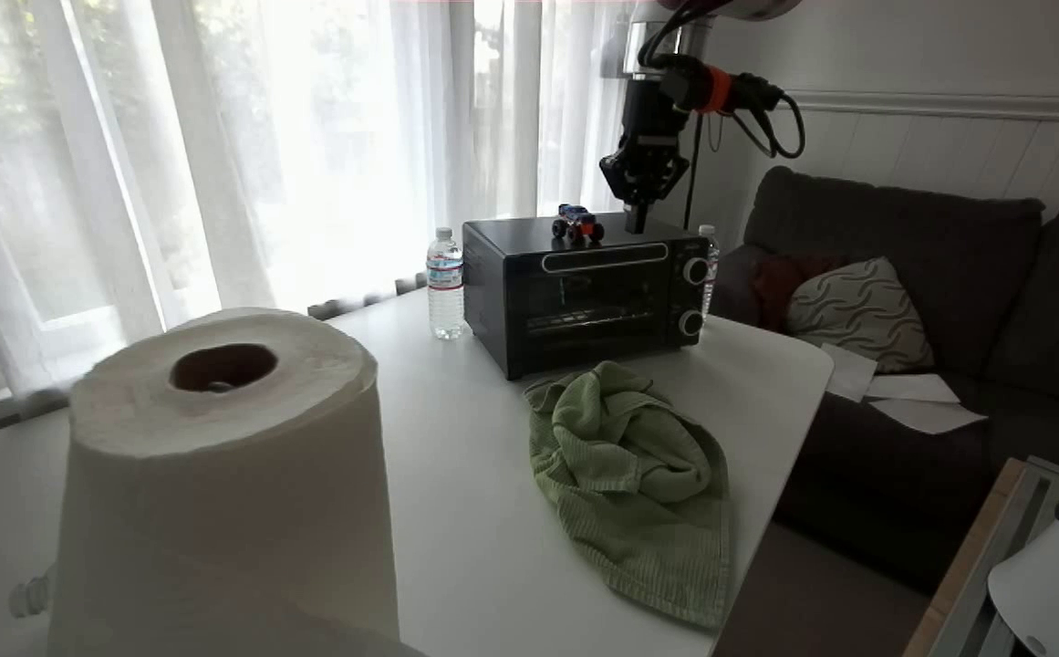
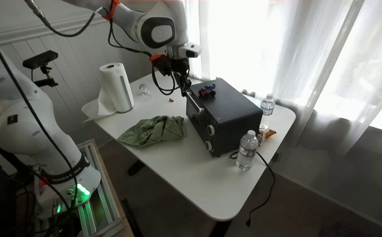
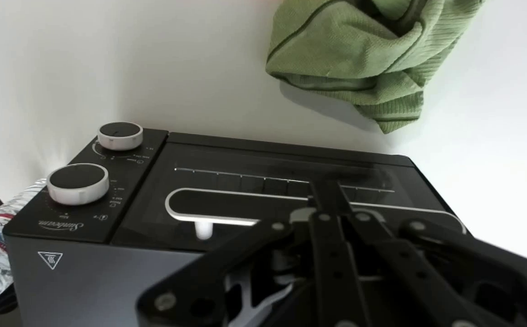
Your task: Open the toaster oven.
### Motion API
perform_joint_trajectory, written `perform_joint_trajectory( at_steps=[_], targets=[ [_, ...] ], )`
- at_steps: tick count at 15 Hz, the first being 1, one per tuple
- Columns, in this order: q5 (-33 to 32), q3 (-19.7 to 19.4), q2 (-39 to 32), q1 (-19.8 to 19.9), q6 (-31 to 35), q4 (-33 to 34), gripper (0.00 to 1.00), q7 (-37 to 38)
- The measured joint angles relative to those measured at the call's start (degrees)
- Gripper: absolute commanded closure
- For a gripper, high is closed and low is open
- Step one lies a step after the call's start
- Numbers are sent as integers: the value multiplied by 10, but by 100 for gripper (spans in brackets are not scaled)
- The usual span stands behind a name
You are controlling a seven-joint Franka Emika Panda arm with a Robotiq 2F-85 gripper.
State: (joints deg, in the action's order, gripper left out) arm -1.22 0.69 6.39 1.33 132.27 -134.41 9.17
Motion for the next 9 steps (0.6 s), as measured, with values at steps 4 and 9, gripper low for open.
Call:
perform_joint_trajectory(
  at_steps=[4, 9],
  targets=[
    [0, -1, -19, 0, 29, 2, 100, 4],
    [0, -3, -34, 0, 70, 2, 100, 10]
  ],
)
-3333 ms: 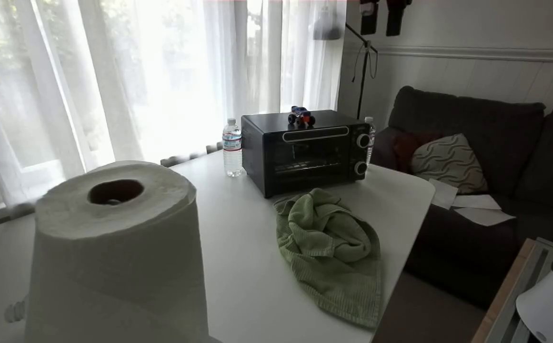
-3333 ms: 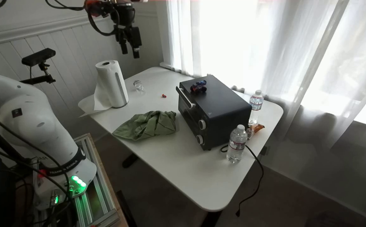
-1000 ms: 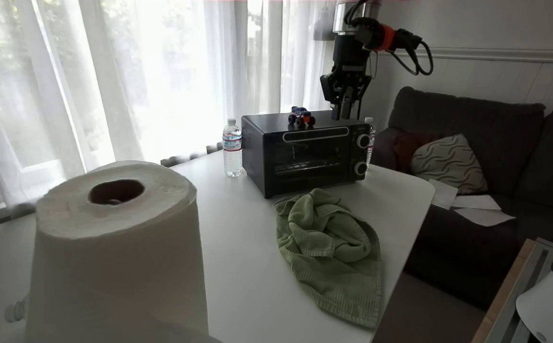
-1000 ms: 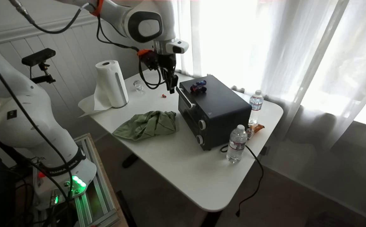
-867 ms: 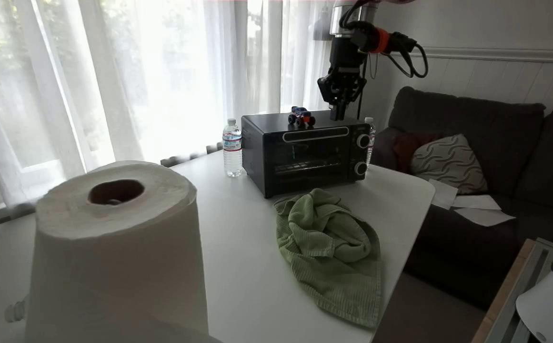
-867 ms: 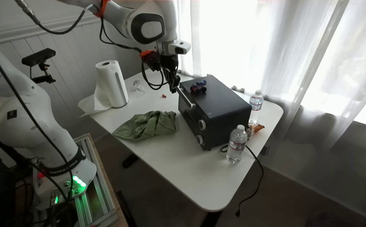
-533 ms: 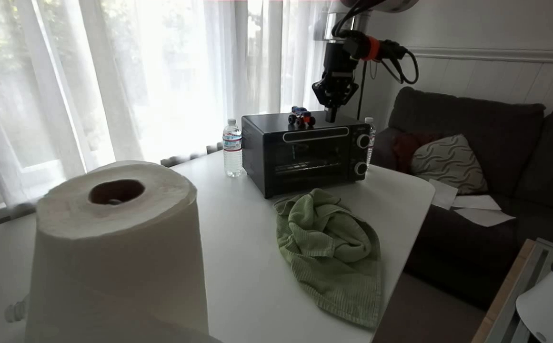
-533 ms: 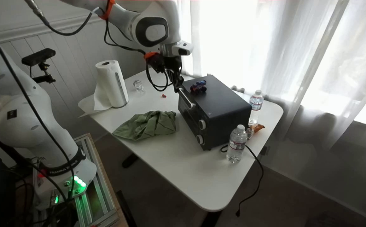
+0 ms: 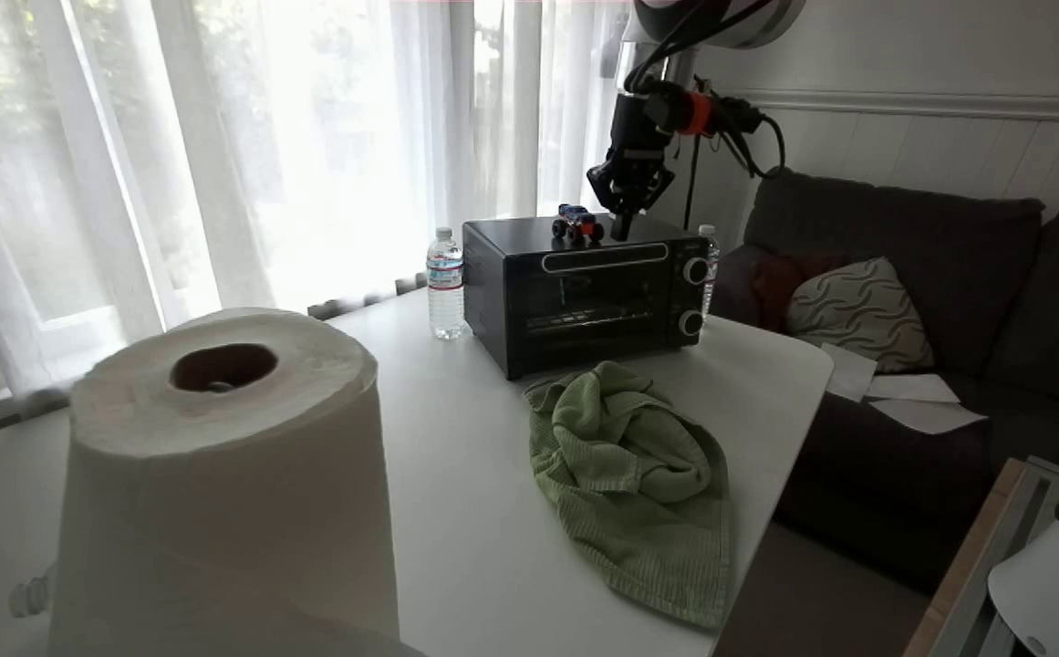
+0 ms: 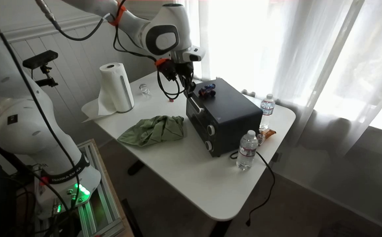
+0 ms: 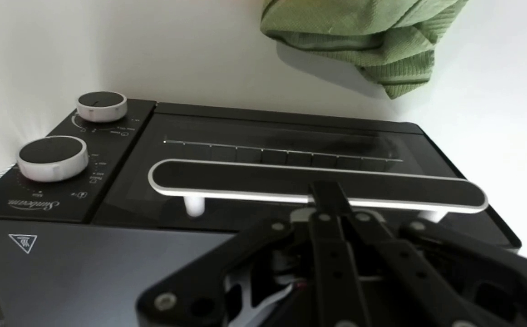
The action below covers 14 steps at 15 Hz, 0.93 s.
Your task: Open the toaster oven.
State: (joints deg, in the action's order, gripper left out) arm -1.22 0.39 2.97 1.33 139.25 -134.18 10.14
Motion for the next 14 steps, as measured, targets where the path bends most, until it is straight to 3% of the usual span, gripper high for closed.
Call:
perform_joint_trajectory(
  at_steps=[14],
  targets=[
    [-1, -2, -22, 0, 55, -2, 100, 1]
  ],
)
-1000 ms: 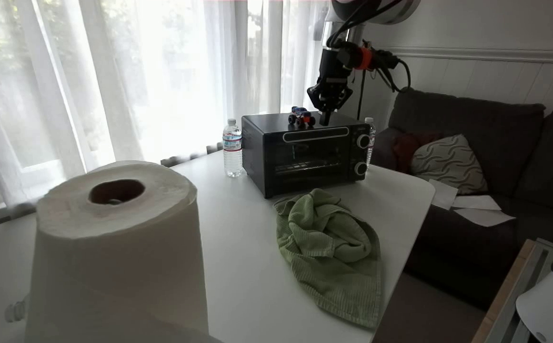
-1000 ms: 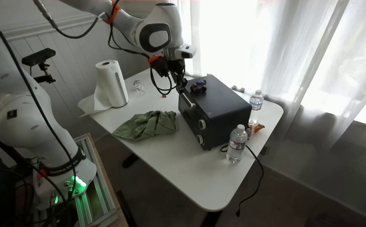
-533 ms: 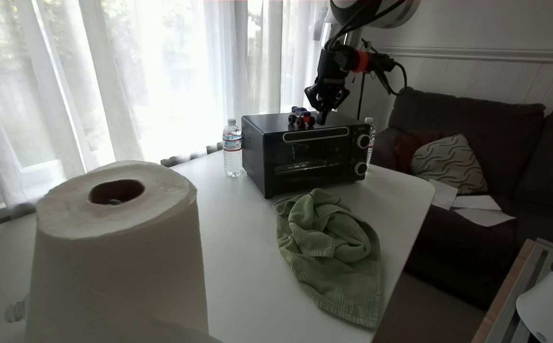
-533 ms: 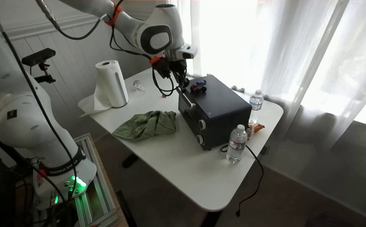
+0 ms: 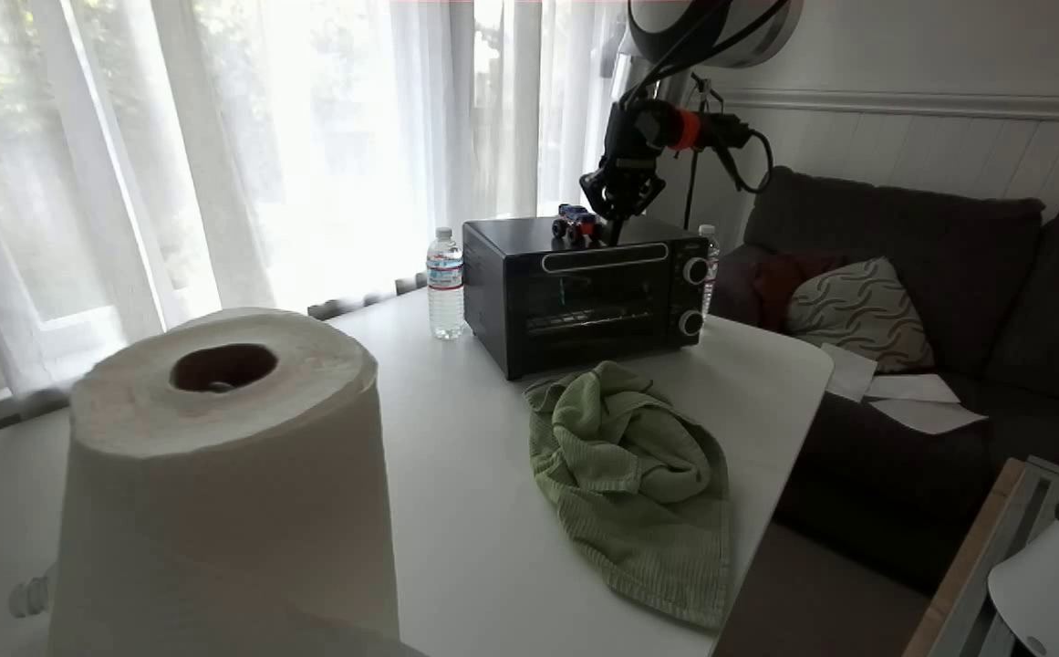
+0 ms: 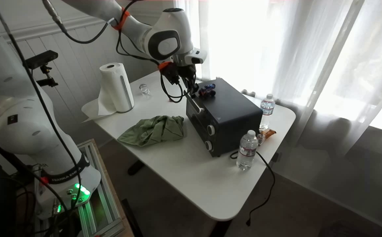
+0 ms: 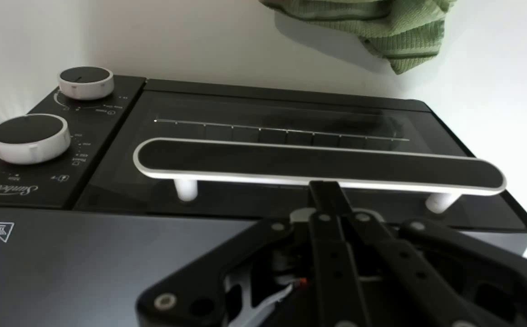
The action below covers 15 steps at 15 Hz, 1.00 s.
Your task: Open the toaster oven.
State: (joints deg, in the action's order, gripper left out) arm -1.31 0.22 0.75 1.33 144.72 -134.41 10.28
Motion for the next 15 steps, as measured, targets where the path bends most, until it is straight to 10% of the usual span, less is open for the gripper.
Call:
perform_joint_trajectory(
  at_steps=[15],
  targets=[
    [10, 0, -2, -6, -97, 15, 100, 2]
  ],
)
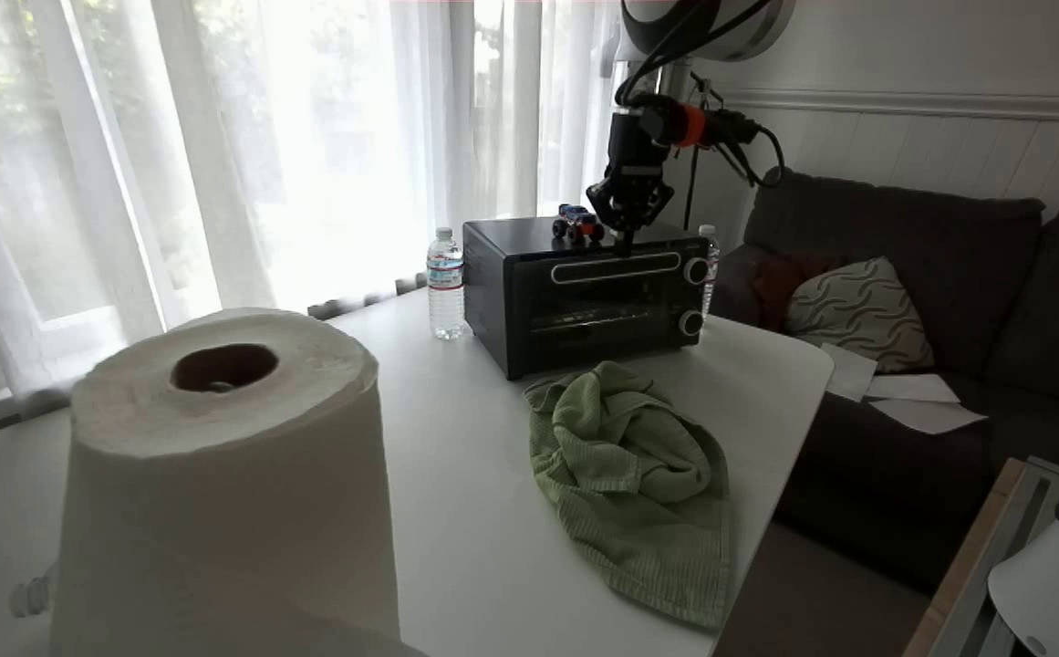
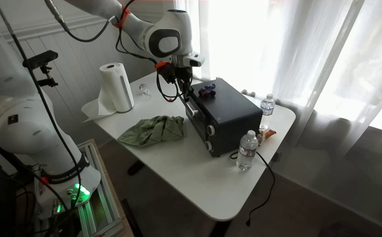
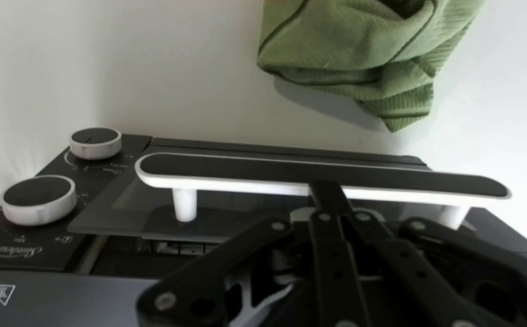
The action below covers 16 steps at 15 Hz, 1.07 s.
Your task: Open the toaster oven.
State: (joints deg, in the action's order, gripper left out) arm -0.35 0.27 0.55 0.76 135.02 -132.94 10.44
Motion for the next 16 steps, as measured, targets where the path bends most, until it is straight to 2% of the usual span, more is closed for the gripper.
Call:
perform_joint_trajectory(
  at_steps=[6, 16],
  targets=[
    [14, 0, -10, -1, -103, -1, 100, 9],
    [68, -3, -42, 0, -206, -3, 100, 21]
  ],
)
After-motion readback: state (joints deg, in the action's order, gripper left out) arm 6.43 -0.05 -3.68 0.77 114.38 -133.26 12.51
